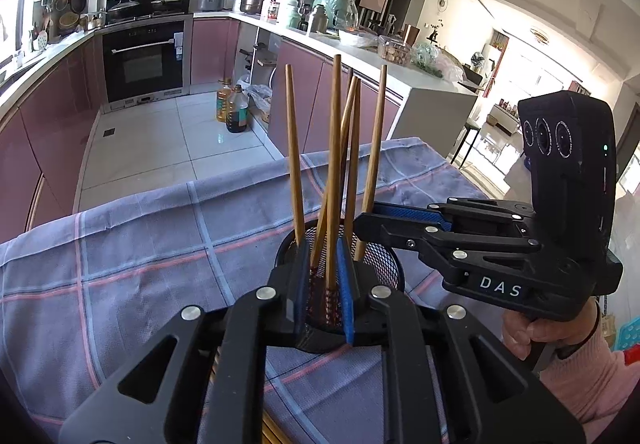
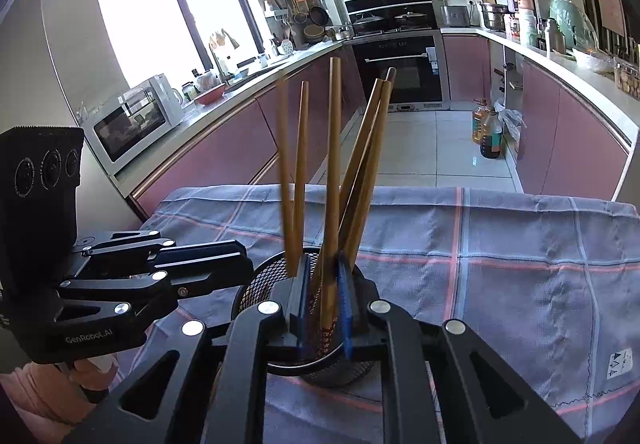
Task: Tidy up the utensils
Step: 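Open both grippers to release the chopsticks into the cup, then move both open grippers back over the remaining chopstick pile, then grasp one chopstick with the left gripper while the right gripper grasps another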
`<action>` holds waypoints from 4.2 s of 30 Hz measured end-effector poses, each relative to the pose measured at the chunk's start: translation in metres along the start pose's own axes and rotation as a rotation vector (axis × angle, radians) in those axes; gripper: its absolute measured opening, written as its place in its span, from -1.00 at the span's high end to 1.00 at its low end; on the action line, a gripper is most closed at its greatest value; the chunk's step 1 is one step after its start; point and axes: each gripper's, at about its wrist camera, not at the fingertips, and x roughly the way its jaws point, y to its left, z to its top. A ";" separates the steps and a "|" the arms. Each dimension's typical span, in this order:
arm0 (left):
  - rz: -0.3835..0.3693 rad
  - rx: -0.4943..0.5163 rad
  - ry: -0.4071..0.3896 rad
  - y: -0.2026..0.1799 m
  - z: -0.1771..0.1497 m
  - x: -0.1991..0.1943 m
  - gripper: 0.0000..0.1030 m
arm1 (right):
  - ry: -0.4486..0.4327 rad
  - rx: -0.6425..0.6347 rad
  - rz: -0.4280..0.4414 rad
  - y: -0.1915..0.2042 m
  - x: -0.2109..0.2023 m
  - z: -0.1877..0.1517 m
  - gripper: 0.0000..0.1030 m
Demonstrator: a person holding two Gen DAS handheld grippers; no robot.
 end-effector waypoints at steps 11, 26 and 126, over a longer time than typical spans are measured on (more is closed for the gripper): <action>0.031 -0.010 -0.078 0.008 -0.026 -0.033 0.58 | -0.059 -0.002 -0.021 0.003 -0.013 -0.001 0.55; 0.116 -0.076 -0.022 0.044 -0.096 -0.054 0.44 | -0.005 -0.136 0.178 0.068 -0.027 -0.050 0.45; 0.181 -0.115 0.158 0.056 -0.162 -0.021 0.86 | 0.207 -0.099 0.099 0.085 0.043 -0.104 0.89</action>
